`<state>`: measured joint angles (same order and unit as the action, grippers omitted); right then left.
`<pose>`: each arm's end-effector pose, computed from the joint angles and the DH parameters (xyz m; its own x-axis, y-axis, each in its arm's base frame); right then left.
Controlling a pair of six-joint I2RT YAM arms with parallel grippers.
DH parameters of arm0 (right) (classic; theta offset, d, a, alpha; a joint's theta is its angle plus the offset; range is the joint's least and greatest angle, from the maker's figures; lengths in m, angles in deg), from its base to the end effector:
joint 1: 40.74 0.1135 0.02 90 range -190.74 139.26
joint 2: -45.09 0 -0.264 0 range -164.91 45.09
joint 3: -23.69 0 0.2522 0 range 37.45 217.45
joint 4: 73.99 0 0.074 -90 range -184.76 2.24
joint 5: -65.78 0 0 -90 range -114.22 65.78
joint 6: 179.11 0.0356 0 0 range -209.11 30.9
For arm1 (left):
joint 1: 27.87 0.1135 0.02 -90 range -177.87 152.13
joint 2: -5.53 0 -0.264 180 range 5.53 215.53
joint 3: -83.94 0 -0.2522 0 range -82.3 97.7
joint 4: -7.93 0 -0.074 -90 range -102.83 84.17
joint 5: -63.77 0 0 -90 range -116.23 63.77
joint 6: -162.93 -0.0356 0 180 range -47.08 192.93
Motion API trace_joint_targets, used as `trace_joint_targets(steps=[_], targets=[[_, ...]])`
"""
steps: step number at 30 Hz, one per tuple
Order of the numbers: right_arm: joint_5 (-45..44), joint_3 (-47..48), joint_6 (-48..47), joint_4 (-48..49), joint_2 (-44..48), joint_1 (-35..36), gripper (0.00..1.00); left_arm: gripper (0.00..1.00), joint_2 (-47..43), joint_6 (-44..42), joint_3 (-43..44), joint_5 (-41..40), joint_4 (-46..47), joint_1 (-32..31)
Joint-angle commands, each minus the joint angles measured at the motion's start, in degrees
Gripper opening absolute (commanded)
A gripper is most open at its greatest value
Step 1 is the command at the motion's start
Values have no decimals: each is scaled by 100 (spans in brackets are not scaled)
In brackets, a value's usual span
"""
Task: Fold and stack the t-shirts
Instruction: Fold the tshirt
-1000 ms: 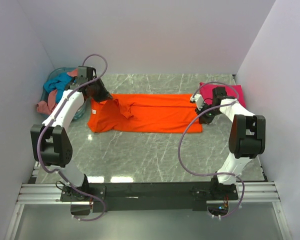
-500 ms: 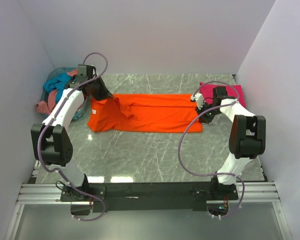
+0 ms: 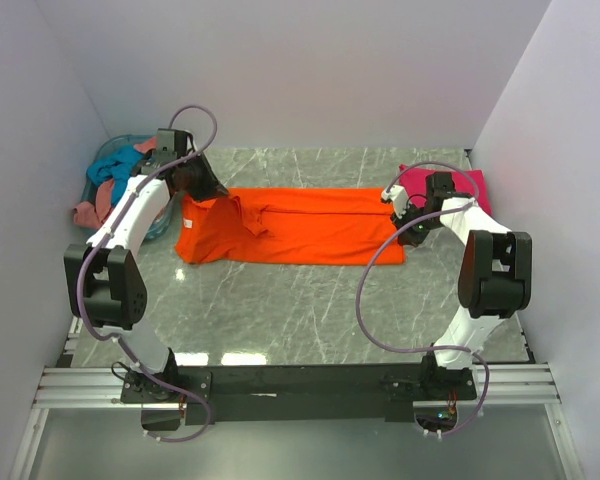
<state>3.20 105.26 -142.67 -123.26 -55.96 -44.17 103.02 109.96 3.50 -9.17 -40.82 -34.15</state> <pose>0.3470 -0.0044 0.1901 -0.4613 -0.6877 -0.5606 -0.8159 0.5771 -0.0366 0.3771 -0.0520 0.3058 -0.7608 -0.4955 -0.4192 -0.1923 0.7890 -0.5836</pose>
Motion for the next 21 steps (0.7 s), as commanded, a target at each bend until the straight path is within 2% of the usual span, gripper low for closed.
trace_joint_targets(steps=[1,21], targets=[[18,21,39,97,227,-45,0,0,50,-127,306,219,97,22],[-114,22,188,228,192,-71,0,0,33,-100,543,202,88,22]])
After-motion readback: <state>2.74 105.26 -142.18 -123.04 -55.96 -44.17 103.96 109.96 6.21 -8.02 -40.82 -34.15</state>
